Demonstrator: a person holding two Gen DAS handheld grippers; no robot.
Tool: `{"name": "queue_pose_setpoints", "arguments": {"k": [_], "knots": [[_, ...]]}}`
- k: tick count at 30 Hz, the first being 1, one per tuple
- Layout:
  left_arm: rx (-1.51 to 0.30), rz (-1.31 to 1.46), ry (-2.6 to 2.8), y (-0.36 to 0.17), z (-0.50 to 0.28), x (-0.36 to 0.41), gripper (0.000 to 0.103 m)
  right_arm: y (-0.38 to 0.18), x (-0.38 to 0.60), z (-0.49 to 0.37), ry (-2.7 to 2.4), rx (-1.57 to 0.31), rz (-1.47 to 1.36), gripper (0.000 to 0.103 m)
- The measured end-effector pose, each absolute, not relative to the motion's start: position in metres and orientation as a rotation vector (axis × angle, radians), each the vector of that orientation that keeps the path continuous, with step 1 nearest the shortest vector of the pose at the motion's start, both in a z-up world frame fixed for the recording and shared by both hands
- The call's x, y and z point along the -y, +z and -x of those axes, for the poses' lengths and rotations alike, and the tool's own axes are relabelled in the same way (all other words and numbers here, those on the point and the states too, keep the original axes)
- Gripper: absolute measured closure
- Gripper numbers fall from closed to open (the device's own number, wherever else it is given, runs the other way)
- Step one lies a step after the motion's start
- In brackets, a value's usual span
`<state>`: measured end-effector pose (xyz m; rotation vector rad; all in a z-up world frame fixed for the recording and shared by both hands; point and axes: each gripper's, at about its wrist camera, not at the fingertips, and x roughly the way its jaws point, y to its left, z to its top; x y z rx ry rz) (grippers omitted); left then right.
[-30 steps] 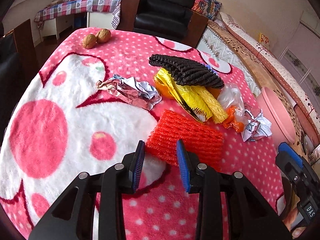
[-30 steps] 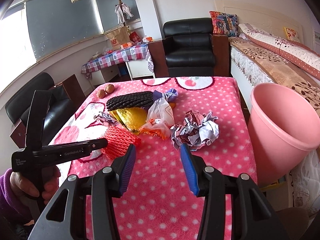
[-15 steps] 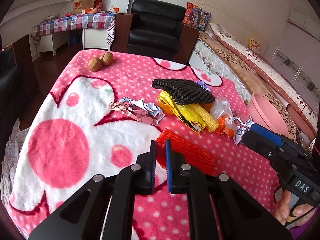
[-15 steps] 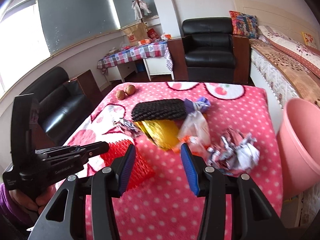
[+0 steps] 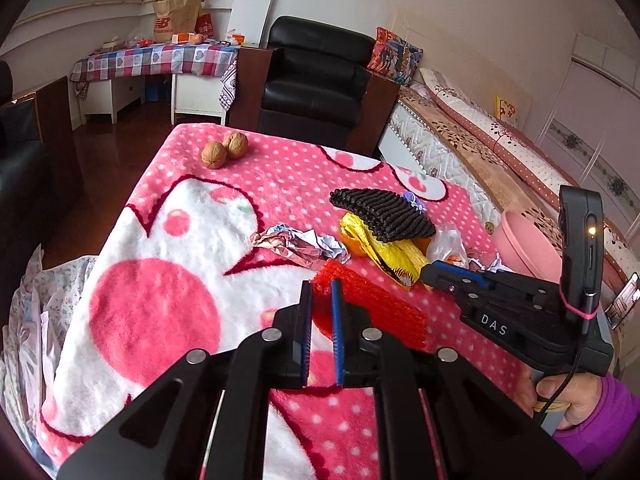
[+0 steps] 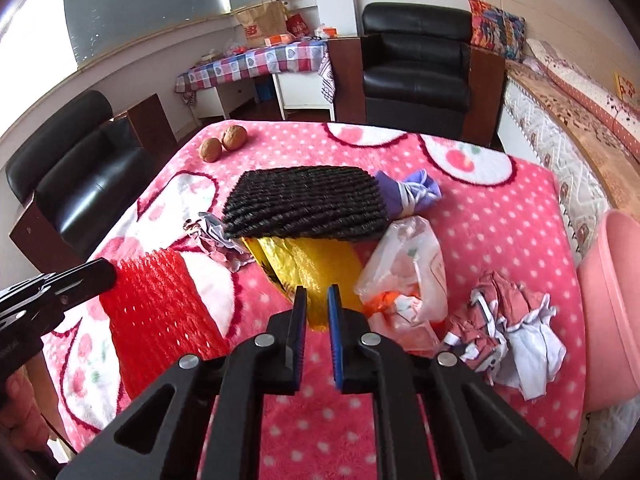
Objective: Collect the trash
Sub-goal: 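Grasp red foam mesh with left tool while right tool grasps yellow mesh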
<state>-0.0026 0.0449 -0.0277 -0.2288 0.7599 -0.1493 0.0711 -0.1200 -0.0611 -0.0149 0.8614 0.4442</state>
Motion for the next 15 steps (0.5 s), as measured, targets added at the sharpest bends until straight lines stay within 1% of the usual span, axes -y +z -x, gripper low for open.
{"name": "queue_pose_setpoints", "arguments": {"k": [15], "knots": [[-0.7, 0.207, -0.167, -0.005, 0.011, -0.036, 0.095, -0.005, 0.165, -0.017, 0.589, -0.769, -0.188, 0.095]]}}
